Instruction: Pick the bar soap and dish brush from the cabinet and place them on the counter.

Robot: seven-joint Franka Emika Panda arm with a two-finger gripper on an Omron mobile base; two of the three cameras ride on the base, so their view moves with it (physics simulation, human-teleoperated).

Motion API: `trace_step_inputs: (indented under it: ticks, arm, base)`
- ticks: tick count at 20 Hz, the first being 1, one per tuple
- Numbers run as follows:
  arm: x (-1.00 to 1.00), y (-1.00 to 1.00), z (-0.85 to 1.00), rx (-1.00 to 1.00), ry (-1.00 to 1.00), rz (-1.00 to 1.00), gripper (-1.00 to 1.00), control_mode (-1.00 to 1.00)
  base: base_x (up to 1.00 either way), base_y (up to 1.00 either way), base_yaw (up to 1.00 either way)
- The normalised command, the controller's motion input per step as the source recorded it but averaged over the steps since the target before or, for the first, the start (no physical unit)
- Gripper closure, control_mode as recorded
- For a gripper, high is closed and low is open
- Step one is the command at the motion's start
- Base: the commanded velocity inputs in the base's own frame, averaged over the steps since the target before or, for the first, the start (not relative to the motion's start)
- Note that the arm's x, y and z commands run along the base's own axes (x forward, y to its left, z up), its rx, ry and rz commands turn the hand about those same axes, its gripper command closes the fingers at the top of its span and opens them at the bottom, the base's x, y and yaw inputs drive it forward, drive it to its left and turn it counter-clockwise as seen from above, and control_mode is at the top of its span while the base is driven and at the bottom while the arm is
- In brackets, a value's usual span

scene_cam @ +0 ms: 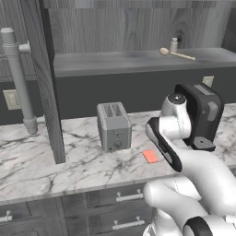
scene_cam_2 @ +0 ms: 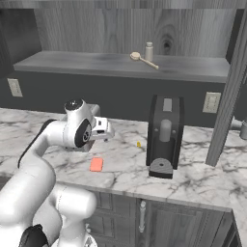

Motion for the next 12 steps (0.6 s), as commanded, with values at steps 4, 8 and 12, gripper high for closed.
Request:
trace_step_inputs:
  ticks: [4, 8, 12]
  arm:
    - [-0.28, -0.15, 0.49, 0.00, -0.07, -0.02, -1.00, -1.00]
    - [-0.26, -0.12, 0.52, 0.00, -0.08, 0.00, -1.00, -1.00]
    - [-0.22, -0.10, 0.55, 0.00, -0.07, 0.00, -1.00, -1.00]
  base:
    - [0.00, 0.00, 0.00]
    - [0.00, 0.00, 0.00]
    - [0.00, 0.00, 0.00]
